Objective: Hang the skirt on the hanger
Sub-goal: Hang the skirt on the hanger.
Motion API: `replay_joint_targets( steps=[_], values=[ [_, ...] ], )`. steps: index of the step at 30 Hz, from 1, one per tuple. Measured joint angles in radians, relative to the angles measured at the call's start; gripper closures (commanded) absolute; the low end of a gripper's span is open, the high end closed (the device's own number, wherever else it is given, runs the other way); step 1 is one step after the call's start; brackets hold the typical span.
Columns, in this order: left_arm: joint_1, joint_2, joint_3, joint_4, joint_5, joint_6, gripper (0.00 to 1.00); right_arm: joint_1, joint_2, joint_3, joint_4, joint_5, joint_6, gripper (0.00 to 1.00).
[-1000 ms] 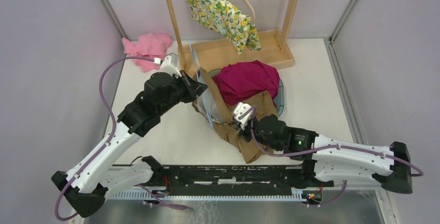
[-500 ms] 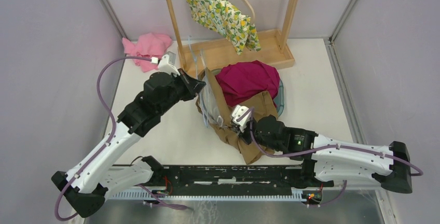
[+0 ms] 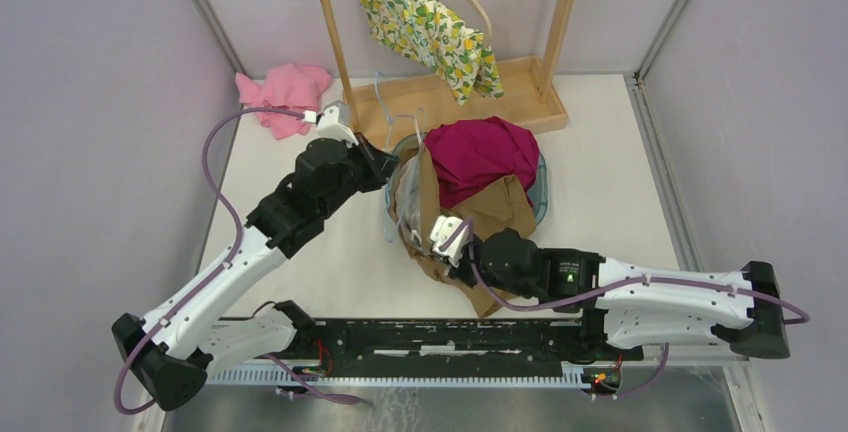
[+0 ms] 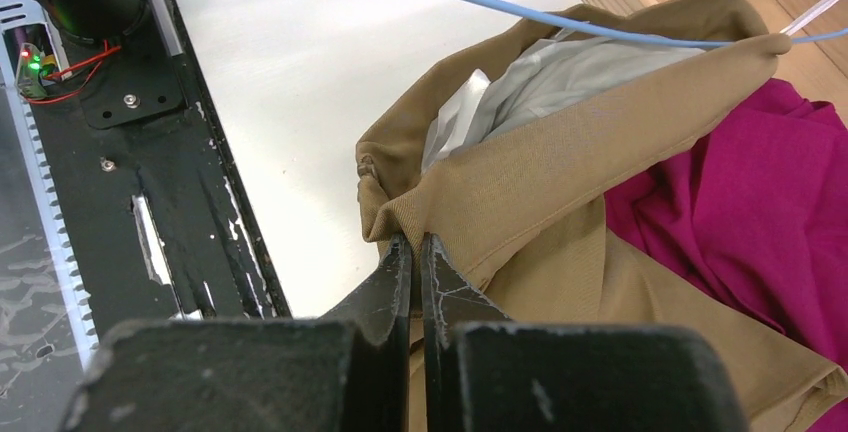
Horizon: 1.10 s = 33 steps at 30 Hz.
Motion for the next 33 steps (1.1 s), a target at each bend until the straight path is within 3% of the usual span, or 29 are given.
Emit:
replay_joint_targets(
  steps=[33],
  values=[
    [-0.038,0.098,-0.075,0.121,-0.019,0.009,0.97,0.067,0.146,0.13,-0.048,-0.03,-0.075,0.98]
  ],
)
